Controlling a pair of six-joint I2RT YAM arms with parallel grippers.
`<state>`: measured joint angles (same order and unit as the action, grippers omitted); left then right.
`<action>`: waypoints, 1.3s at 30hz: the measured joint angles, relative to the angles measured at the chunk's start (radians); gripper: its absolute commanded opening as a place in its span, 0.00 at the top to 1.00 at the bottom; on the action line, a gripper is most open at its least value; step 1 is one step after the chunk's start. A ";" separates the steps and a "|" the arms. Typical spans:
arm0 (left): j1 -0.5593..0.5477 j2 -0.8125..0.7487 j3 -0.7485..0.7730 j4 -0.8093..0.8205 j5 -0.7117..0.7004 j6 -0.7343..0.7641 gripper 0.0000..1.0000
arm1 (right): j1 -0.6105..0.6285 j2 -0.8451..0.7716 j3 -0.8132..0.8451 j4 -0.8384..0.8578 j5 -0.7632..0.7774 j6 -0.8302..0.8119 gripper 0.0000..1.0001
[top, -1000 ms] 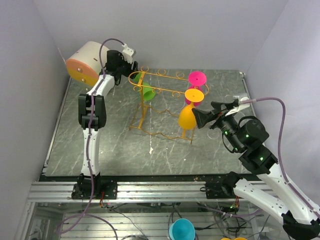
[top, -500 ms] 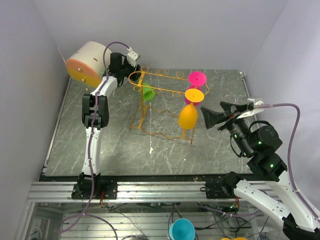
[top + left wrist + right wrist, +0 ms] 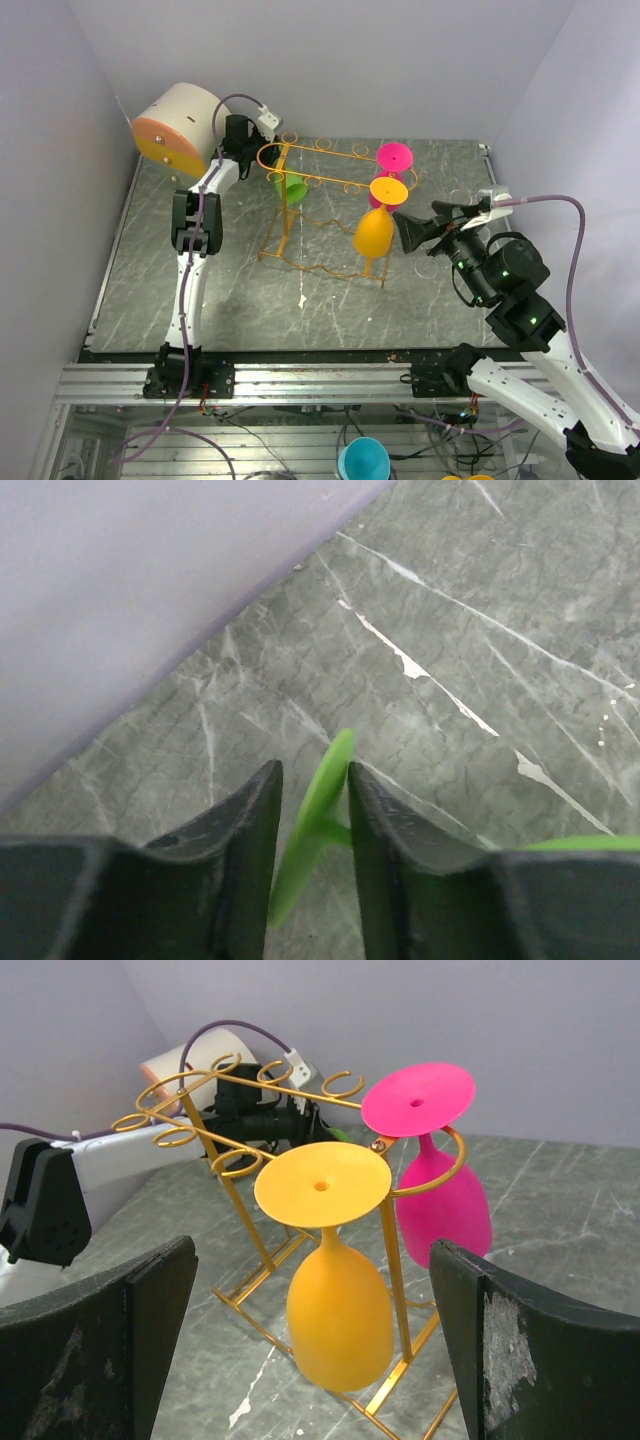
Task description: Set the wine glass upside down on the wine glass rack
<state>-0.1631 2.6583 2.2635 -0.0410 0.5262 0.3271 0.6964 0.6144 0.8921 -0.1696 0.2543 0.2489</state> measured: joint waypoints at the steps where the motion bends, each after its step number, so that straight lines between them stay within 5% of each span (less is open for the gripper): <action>1: -0.001 0.003 0.000 0.000 -0.002 0.000 0.70 | 0.000 0.000 0.003 0.000 0.000 0.000 0.00; 6: -0.008 0.005 0.000 0.018 -0.009 0.002 0.93 | 0.000 0.003 0.018 0.004 0.000 -0.002 0.00; 16: -0.018 -0.097 -0.106 0.037 -0.010 0.018 0.93 | 0.000 -0.011 0.022 0.008 -0.002 -0.002 0.00; 32: -0.002 -0.752 -0.509 0.016 -0.201 0.343 0.93 | 0.000 0.023 0.052 0.054 -0.212 -0.022 0.00; 39: -0.002 -0.880 -0.563 0.053 -0.344 0.499 0.93 | 0.000 0.083 0.113 0.070 -0.400 -0.026 0.00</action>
<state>-0.1646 1.7782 1.7004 0.0124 0.1825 0.8265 0.6964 0.6975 1.0050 -0.0998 -0.1459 0.2230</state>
